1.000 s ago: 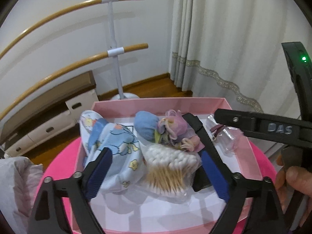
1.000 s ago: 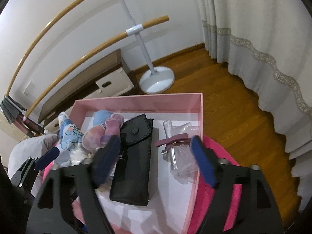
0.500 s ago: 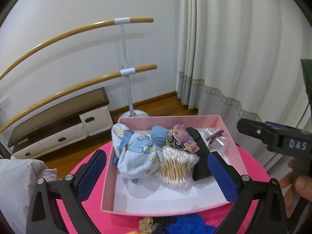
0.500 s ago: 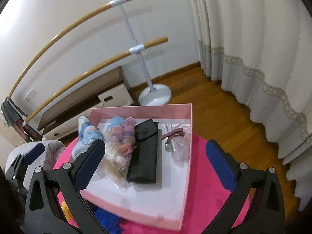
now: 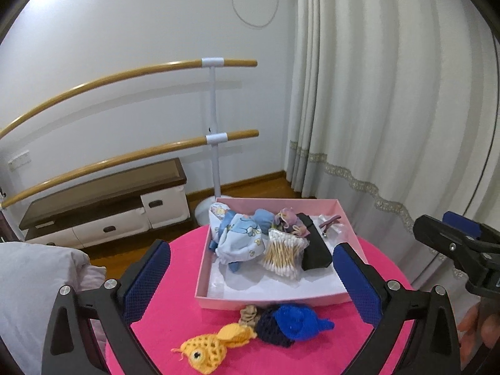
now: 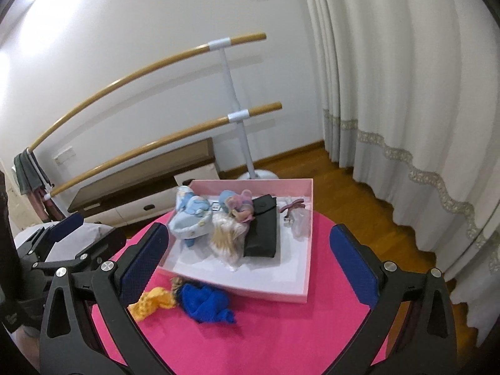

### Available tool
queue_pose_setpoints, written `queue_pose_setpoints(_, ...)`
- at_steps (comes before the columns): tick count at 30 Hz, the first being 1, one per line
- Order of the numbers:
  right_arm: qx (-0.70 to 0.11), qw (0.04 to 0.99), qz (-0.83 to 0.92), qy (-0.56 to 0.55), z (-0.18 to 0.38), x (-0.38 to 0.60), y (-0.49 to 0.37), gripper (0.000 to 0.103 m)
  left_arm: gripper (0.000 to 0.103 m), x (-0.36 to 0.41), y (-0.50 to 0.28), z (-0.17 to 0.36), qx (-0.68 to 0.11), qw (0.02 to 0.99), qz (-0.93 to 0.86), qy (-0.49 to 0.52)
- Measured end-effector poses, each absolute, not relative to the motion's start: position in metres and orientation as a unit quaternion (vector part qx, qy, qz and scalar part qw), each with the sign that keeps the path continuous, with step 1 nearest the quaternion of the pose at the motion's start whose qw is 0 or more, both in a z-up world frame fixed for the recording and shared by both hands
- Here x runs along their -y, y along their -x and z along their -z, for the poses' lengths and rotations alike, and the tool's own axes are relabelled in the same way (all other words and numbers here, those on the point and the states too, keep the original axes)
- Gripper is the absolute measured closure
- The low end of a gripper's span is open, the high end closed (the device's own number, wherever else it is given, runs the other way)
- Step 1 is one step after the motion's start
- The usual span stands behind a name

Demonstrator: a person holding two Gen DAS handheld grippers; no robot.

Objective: Organize soft objects
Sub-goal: 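Withdraw both tools from the box back toward the remaining items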

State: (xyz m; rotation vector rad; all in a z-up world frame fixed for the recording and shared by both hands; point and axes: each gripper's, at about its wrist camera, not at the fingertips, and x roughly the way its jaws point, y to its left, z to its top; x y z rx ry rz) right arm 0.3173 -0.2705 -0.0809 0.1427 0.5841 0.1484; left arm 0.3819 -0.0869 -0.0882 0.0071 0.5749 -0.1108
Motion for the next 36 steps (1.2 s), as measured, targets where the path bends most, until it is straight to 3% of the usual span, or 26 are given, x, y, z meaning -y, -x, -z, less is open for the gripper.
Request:
queue_pose_setpoints(20,-0.217,0.973,-0.04,-0.067,0.077,0.252,-0.193,0.0,0.0,0.062,-0.261,0.078,-0.247,0.968,0.038,0.02)
queue_pose_setpoints(36,-0.227,0.972,-0.041,-0.055,0.089,0.246,-0.167,0.0,0.0,0.049,-0.216,0.087,-0.262,0.964,0.018,0.026)
